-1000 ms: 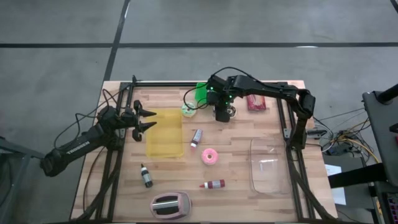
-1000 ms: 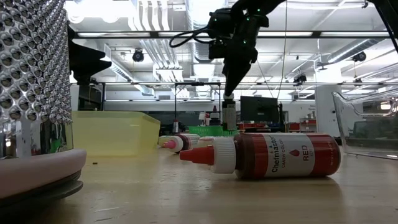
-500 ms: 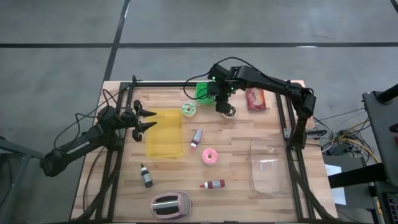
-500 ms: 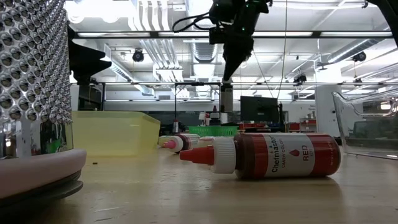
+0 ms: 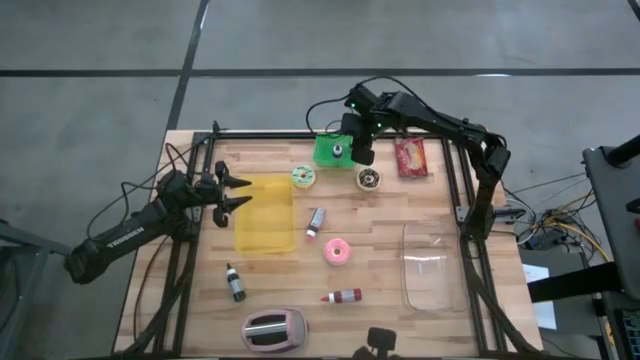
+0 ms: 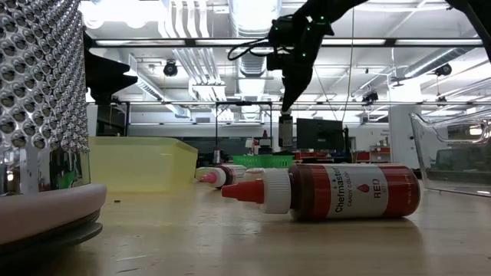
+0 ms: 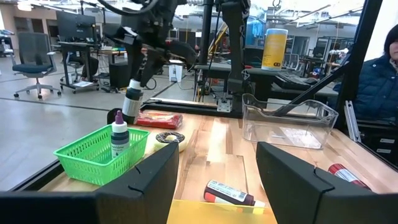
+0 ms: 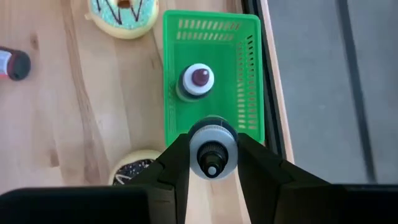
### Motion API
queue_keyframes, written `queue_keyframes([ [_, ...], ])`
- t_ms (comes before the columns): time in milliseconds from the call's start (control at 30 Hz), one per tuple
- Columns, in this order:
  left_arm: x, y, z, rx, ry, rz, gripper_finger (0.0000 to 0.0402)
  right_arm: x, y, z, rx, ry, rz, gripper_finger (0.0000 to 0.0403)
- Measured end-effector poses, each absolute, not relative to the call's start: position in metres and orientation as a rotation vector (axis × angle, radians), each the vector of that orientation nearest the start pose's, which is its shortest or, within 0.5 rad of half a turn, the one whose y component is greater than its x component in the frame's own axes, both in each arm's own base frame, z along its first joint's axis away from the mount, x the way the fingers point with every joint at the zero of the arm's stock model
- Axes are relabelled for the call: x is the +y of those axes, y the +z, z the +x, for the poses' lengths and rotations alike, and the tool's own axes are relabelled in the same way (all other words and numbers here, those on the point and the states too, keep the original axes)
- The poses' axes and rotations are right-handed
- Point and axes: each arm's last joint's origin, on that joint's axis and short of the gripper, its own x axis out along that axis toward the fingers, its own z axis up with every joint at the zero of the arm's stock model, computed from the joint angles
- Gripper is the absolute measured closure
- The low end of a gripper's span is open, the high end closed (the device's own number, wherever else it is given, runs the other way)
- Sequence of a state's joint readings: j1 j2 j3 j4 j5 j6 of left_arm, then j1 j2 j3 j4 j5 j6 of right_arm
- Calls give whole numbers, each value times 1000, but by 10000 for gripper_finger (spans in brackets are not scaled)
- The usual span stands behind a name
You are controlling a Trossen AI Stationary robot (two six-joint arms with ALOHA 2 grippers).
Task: Pick & Place Food Item
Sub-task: Put the top black food coloring bottle into the green bin
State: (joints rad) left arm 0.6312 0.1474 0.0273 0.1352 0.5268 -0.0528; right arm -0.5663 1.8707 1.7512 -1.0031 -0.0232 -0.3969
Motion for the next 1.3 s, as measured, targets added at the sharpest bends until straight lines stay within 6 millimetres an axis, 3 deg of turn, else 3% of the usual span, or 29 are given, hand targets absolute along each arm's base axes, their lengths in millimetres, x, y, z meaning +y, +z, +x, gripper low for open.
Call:
queue_keyframes([
  [600, 49, 173, 91, -11, 104, -51, 179, -224, 248, 349, 1252, -185, 16, 305],
  [1300, 49, 173, 91, -5, 104, -55, 179, -227, 246, 350, 1222, -159, 38, 305],
])
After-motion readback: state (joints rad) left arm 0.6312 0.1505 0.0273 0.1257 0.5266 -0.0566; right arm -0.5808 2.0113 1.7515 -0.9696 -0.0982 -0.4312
